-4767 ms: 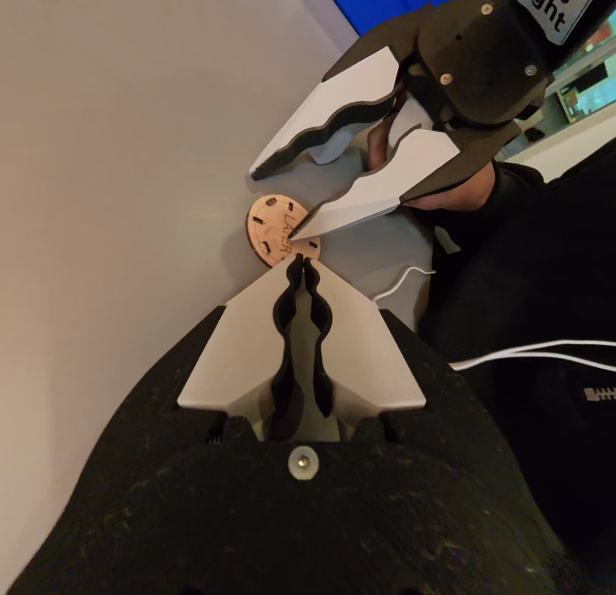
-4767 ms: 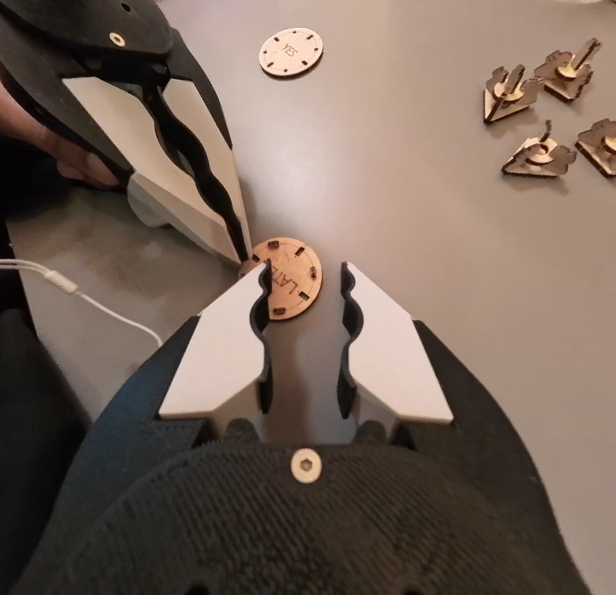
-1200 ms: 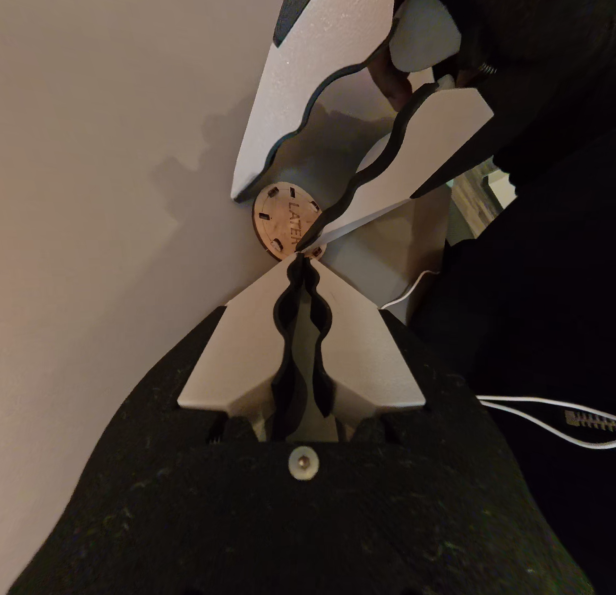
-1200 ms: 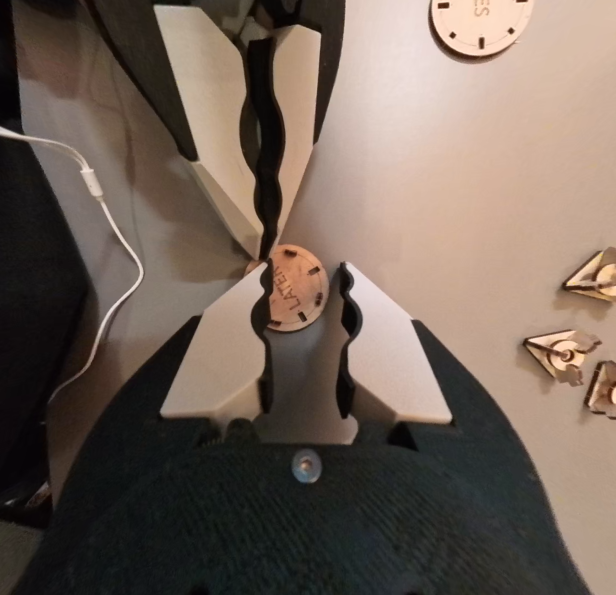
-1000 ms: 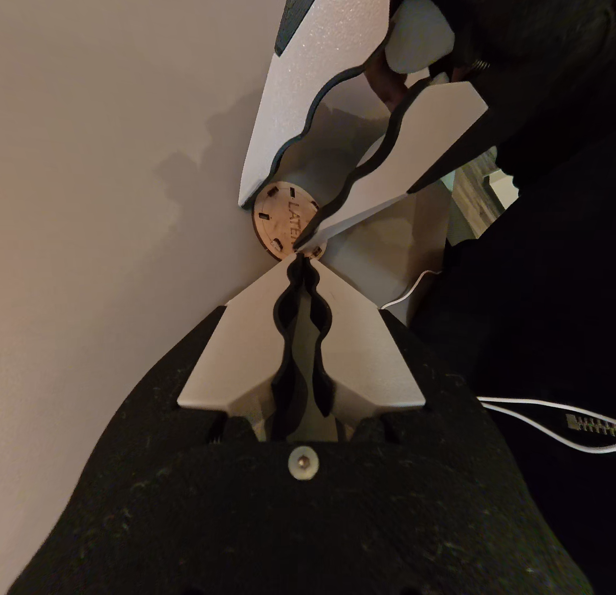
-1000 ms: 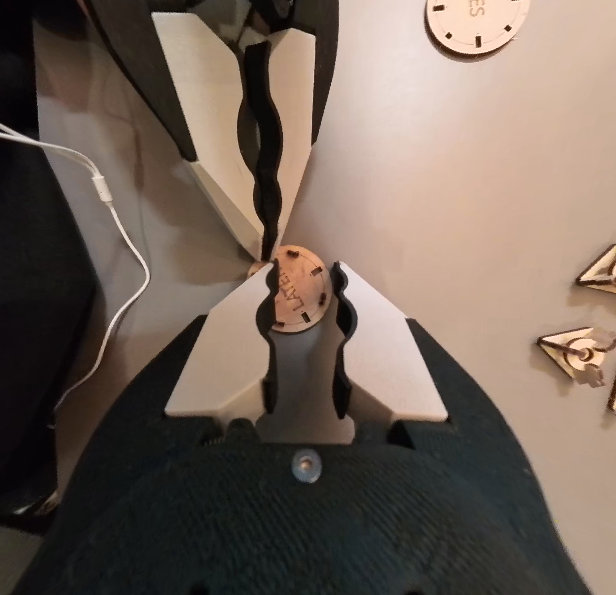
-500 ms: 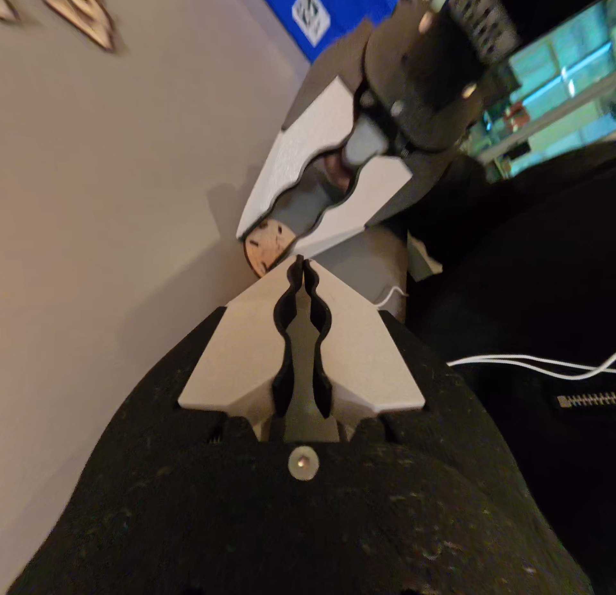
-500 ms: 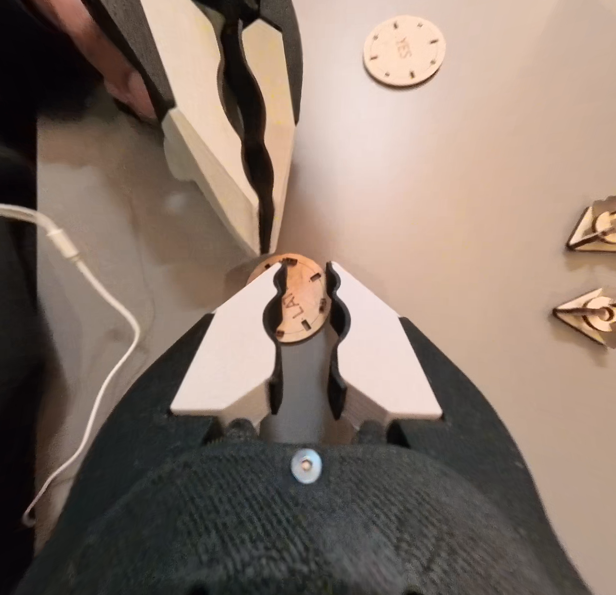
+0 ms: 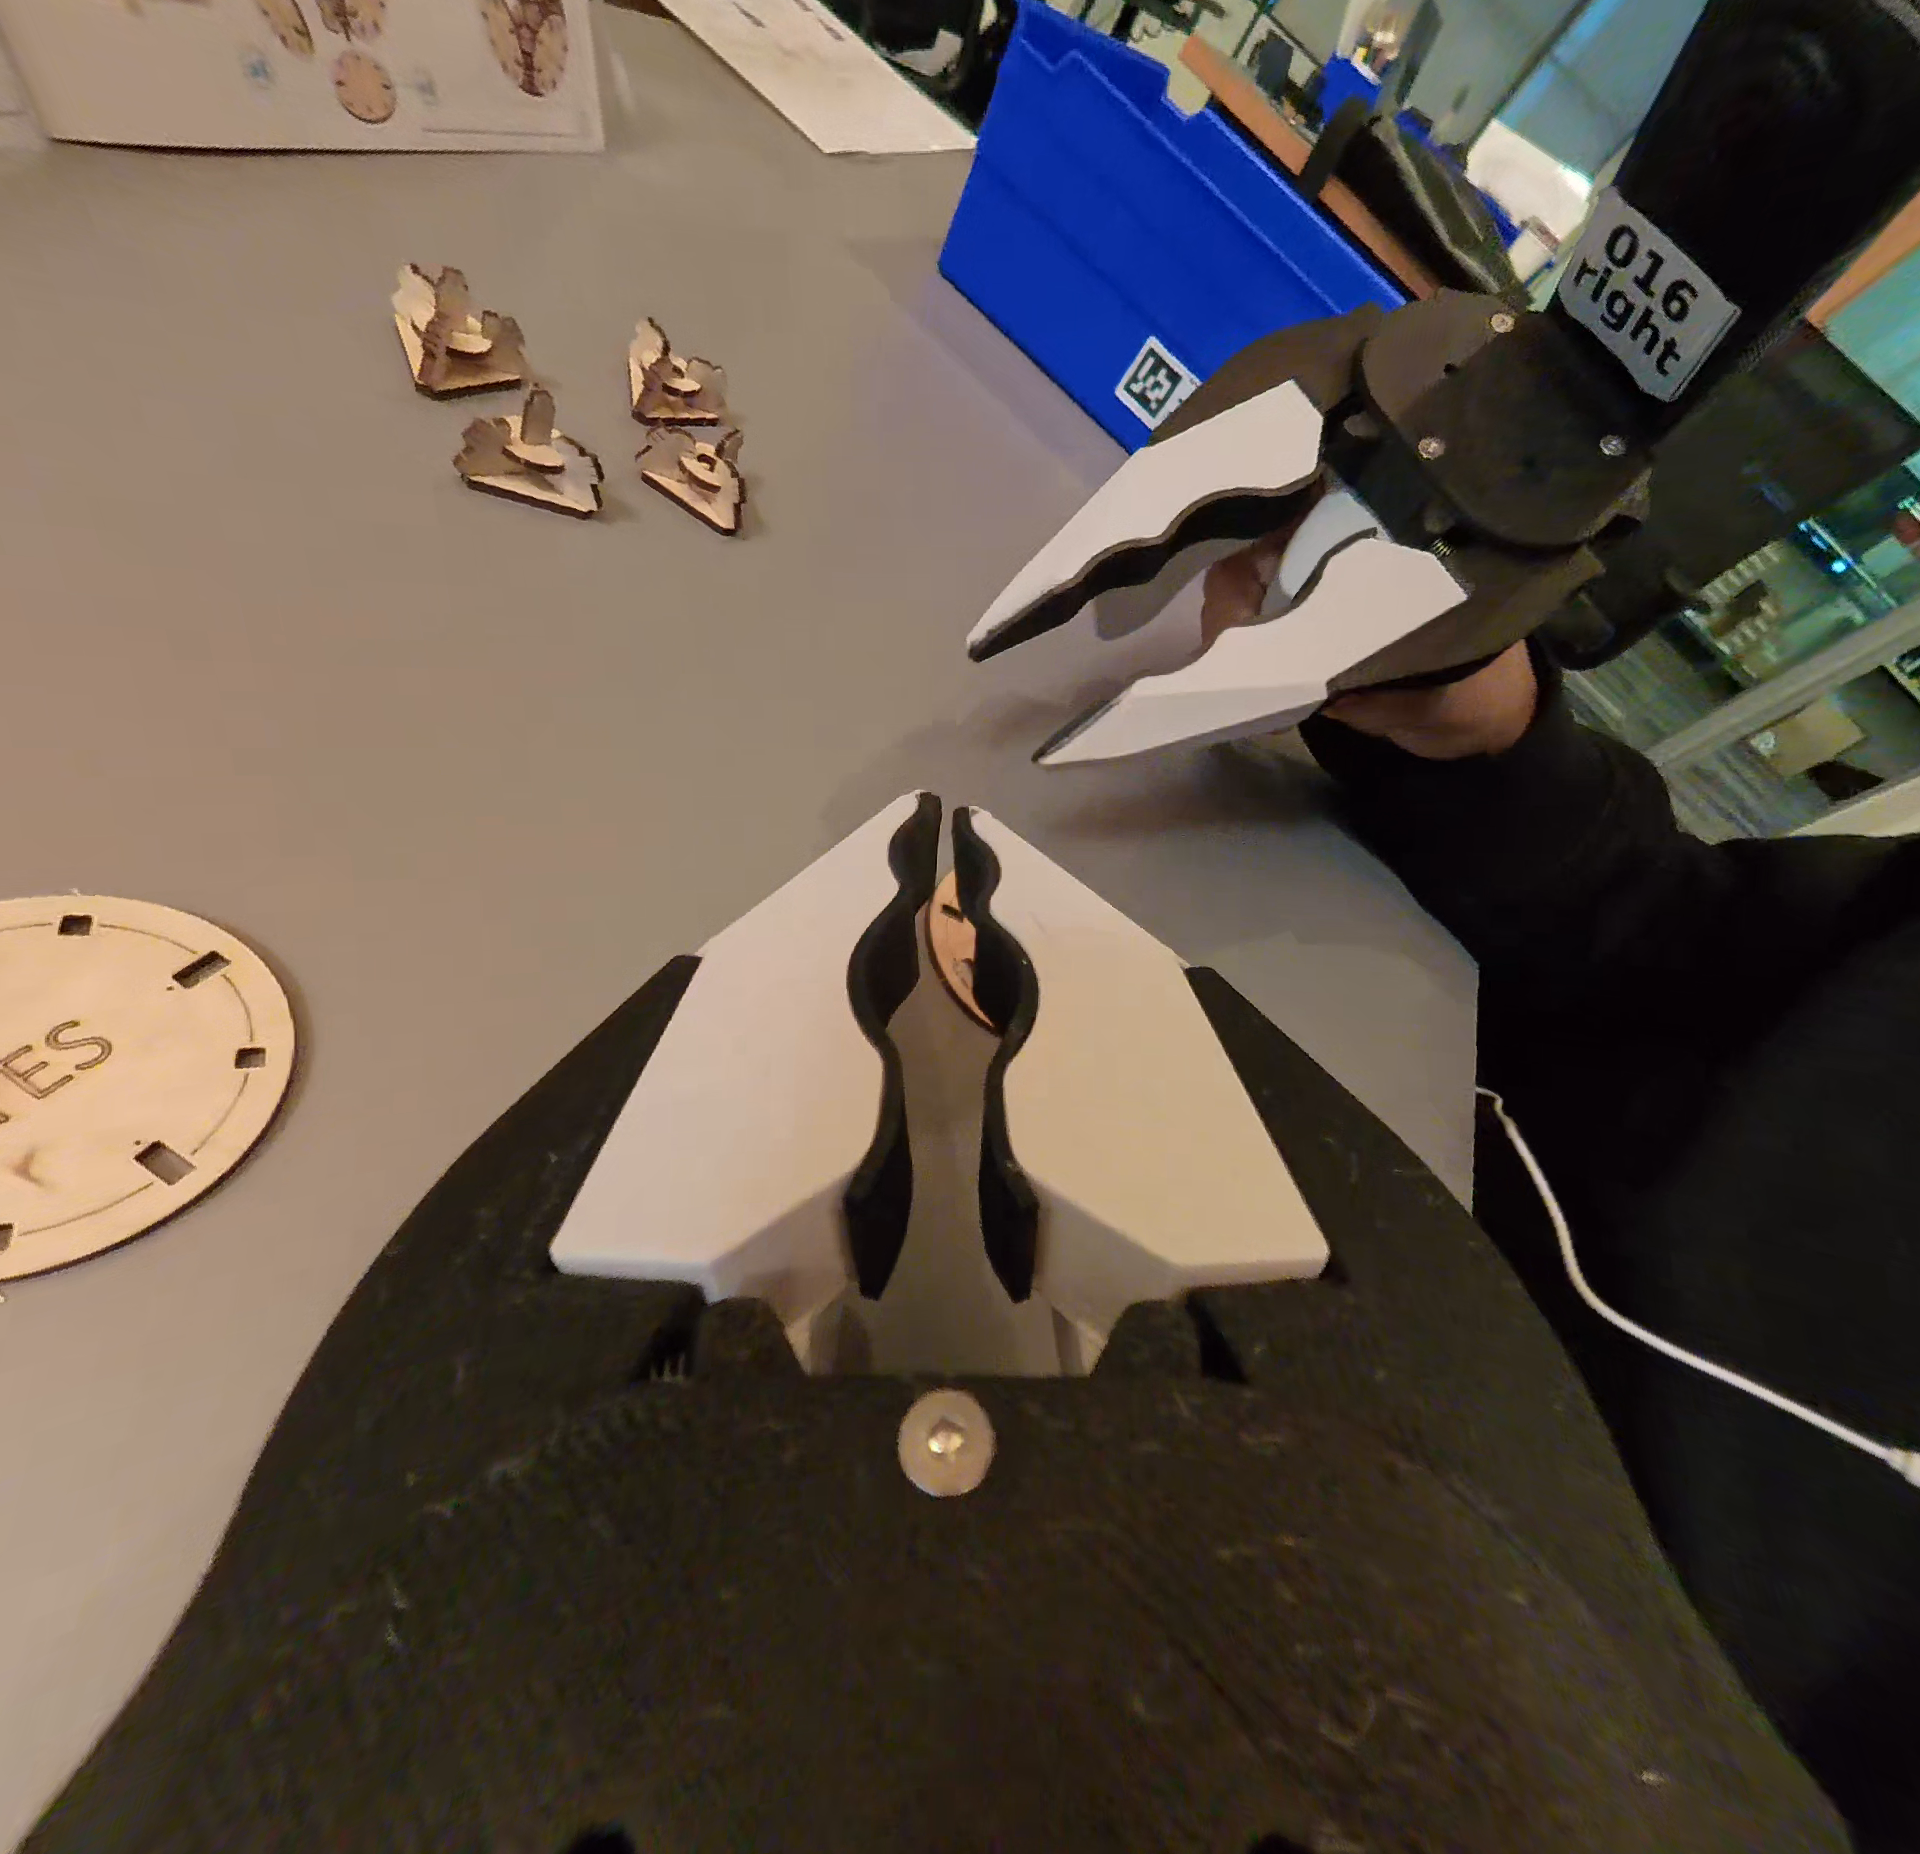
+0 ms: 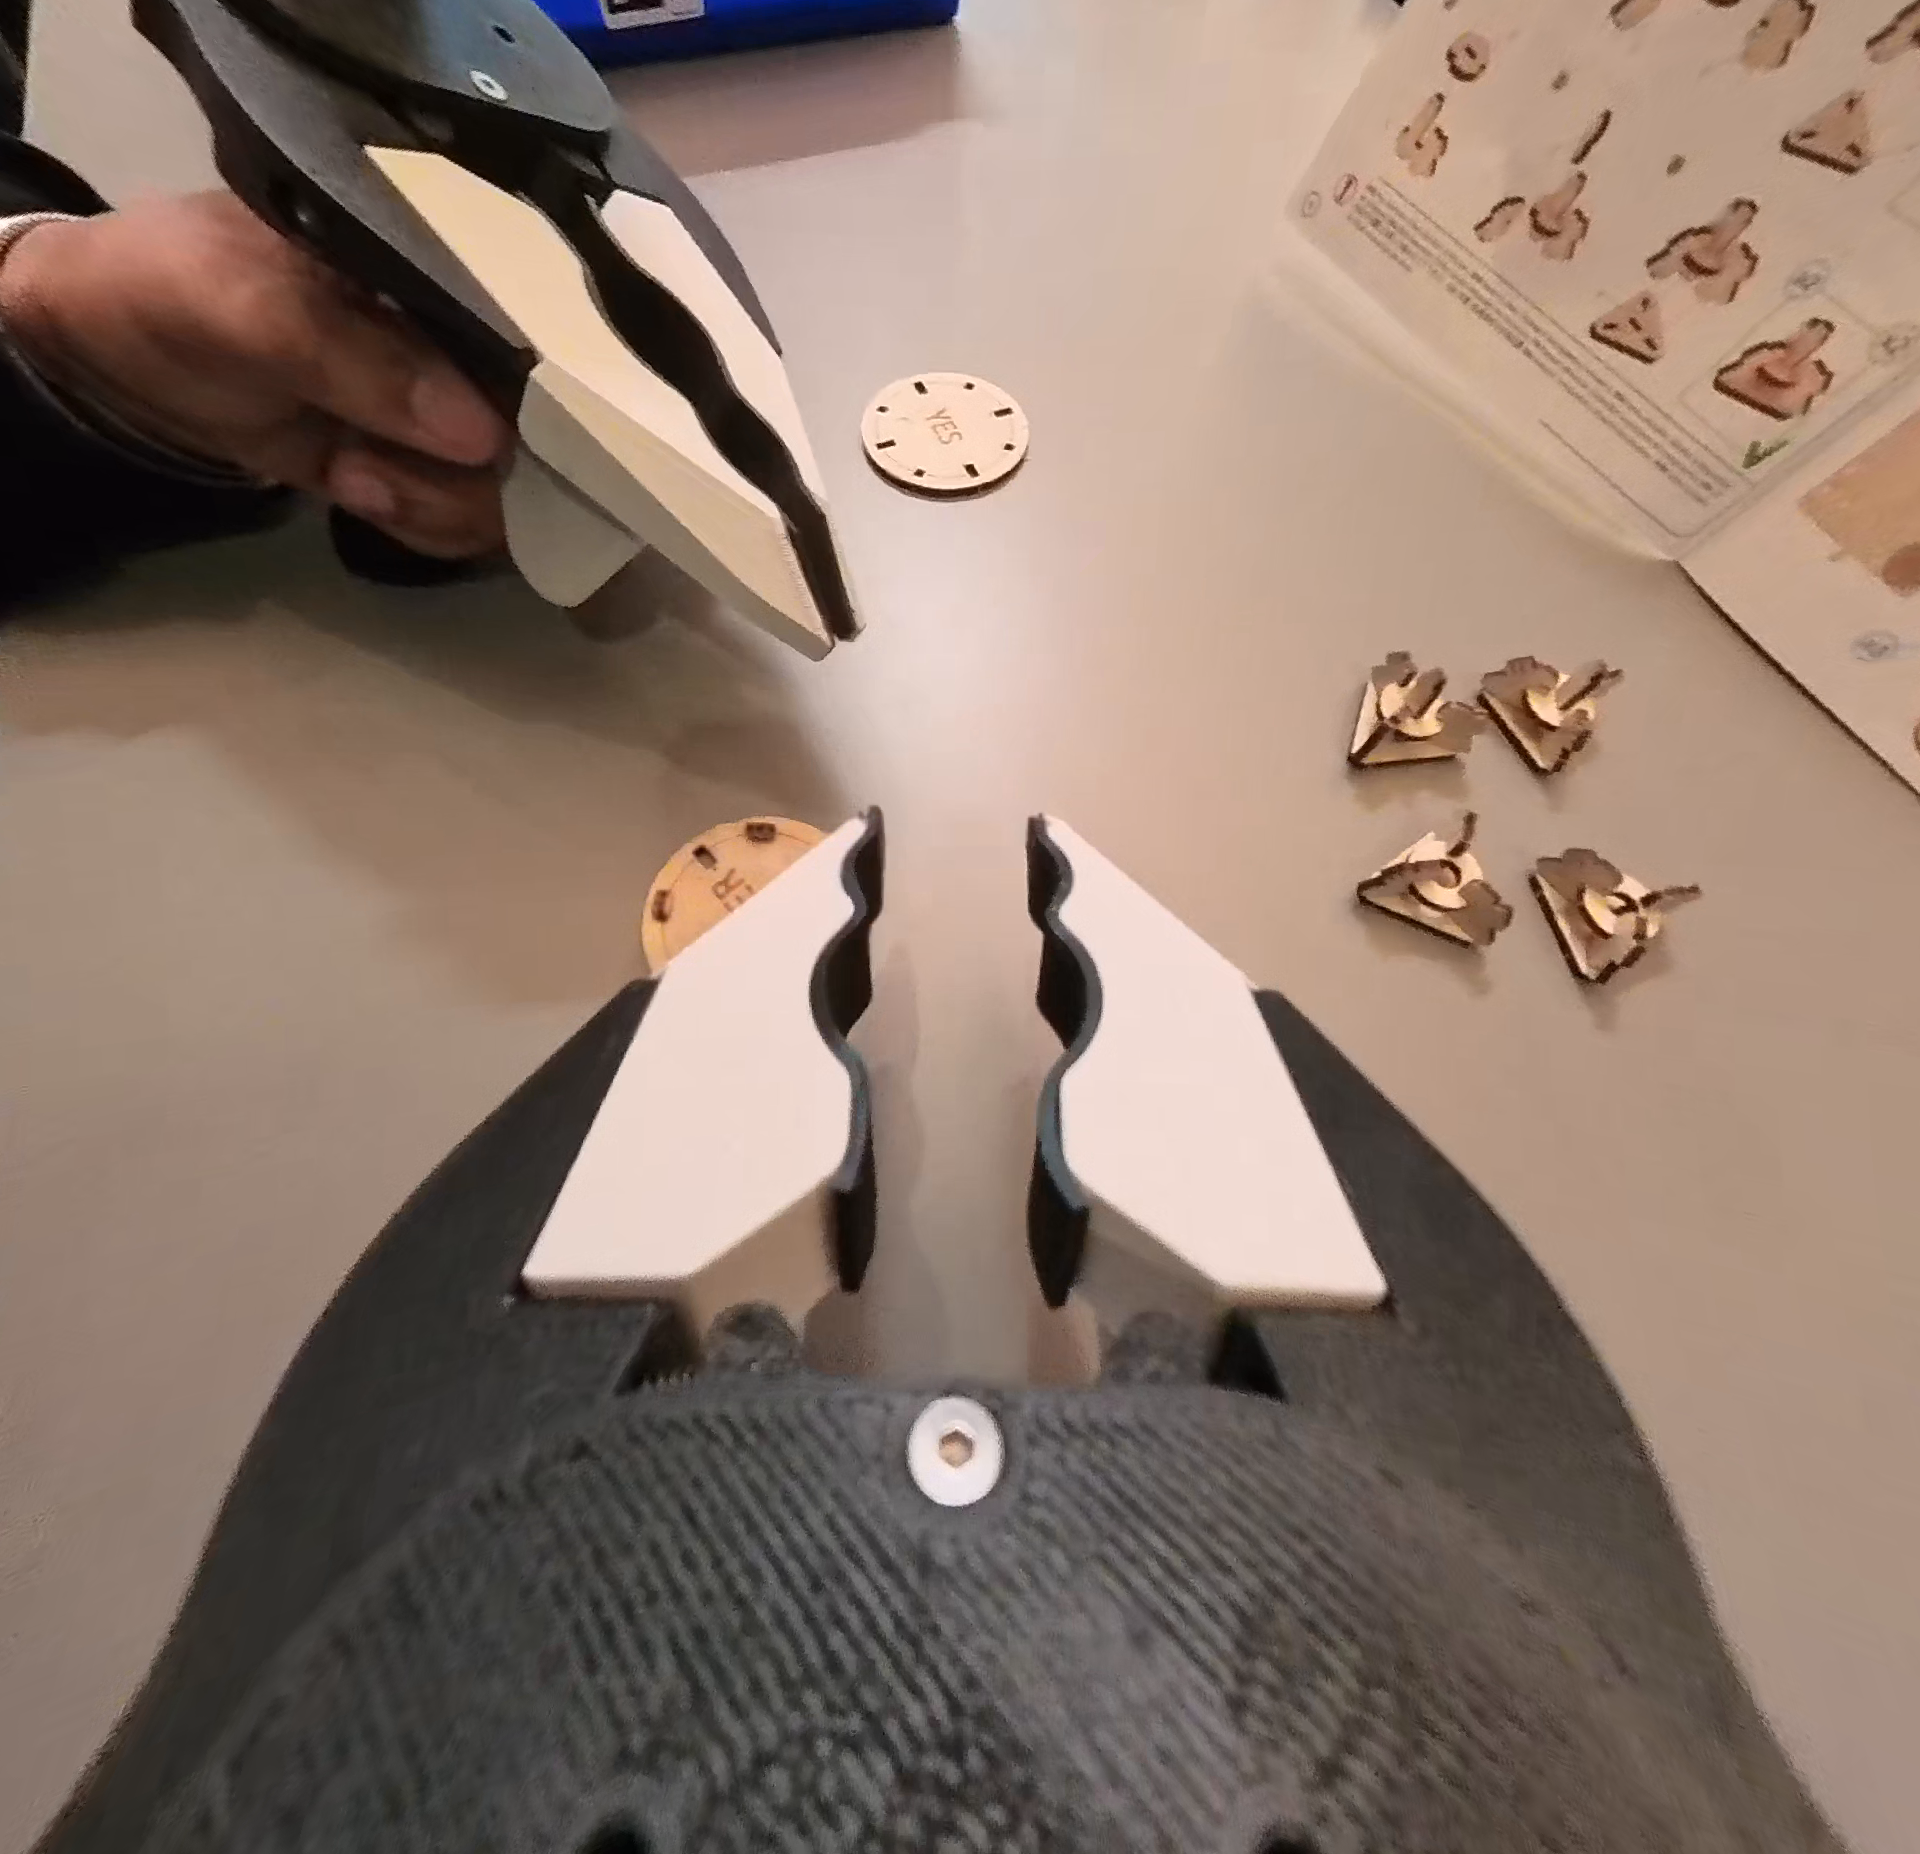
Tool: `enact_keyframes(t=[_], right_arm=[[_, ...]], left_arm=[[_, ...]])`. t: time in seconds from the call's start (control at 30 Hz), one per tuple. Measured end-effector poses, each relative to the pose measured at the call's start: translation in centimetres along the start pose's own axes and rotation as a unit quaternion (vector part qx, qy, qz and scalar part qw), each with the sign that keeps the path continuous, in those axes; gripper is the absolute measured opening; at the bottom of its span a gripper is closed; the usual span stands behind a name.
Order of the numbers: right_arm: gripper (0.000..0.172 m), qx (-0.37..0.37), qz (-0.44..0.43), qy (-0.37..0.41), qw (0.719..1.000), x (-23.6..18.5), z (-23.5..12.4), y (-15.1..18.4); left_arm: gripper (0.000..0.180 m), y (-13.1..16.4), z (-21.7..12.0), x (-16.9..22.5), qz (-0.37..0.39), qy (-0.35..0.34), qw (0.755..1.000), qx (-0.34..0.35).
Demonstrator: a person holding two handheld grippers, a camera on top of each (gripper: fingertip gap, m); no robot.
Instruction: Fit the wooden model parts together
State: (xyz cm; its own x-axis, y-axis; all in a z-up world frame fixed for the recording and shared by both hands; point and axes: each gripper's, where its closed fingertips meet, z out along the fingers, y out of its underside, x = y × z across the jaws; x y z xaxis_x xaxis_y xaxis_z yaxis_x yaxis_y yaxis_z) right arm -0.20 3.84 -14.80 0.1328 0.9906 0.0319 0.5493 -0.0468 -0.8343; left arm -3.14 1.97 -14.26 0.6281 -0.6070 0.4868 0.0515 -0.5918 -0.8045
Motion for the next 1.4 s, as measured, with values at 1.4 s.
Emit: enact_keyframes(t=[1.4], right_arm=[[0.0, 0.373, 0.066, 0.006, 0.925, -0.8, -5.3, -10.3]], left_arm=[[0.0, 3.8, 0.6, 1.6, 0.018, -0.043, 0.996, -0.081]])
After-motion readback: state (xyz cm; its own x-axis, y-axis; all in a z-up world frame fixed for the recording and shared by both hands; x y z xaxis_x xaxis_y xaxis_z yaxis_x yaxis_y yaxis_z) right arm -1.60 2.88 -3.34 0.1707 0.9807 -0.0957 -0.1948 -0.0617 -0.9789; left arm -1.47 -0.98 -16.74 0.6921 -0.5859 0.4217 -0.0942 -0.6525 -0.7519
